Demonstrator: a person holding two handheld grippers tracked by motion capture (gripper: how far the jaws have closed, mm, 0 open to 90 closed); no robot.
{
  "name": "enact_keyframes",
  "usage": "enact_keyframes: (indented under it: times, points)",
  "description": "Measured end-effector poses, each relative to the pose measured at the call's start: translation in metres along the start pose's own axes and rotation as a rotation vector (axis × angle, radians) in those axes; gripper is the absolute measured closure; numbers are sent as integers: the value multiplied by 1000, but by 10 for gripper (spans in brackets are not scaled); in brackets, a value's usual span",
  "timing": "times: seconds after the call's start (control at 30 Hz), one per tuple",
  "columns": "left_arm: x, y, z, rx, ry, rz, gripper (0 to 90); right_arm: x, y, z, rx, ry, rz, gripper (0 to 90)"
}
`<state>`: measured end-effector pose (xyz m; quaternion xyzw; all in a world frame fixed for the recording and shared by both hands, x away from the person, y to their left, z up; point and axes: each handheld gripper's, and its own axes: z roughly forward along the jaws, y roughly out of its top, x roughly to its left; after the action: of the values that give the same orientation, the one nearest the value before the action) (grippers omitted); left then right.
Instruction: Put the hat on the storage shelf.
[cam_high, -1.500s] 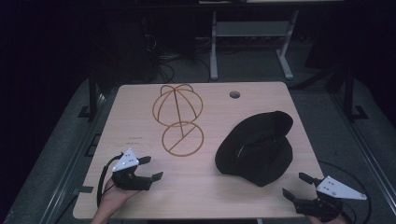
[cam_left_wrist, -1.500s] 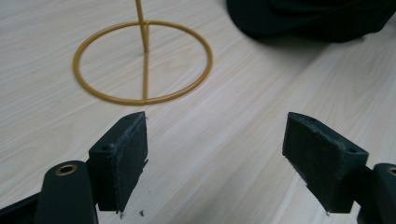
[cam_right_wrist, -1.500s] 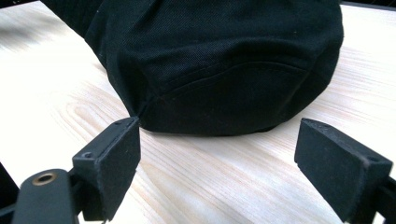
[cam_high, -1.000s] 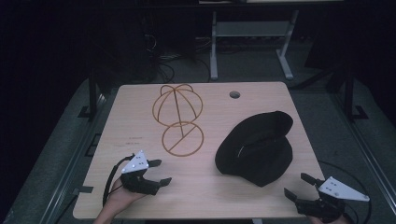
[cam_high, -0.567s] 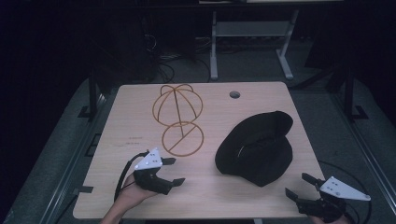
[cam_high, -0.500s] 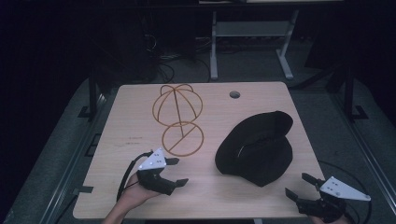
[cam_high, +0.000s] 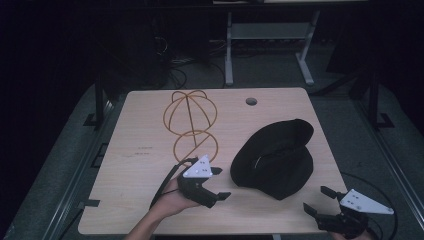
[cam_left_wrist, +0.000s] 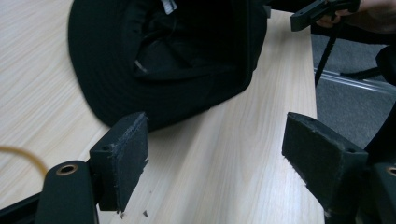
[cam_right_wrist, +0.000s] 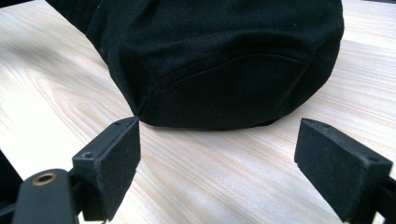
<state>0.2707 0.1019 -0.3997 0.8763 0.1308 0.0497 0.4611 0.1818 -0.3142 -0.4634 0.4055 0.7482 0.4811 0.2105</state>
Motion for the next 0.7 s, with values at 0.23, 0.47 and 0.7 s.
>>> enact_keyframes:
  times: [0.23, 0.47, 0.7]
  points:
    - [-4, 12, 18, 24, -28, 27, 230, -1, 0, -3, -7, -2, 5, 140]
    - [-6, 20, 31, 36, -38, 36, 232, -1, 0, -4, -13, -2, 10, 140]
    - [-7, 30, 44, 45, -40, 57, 304, -1, 1, -4, -12, 1, 6, 140]
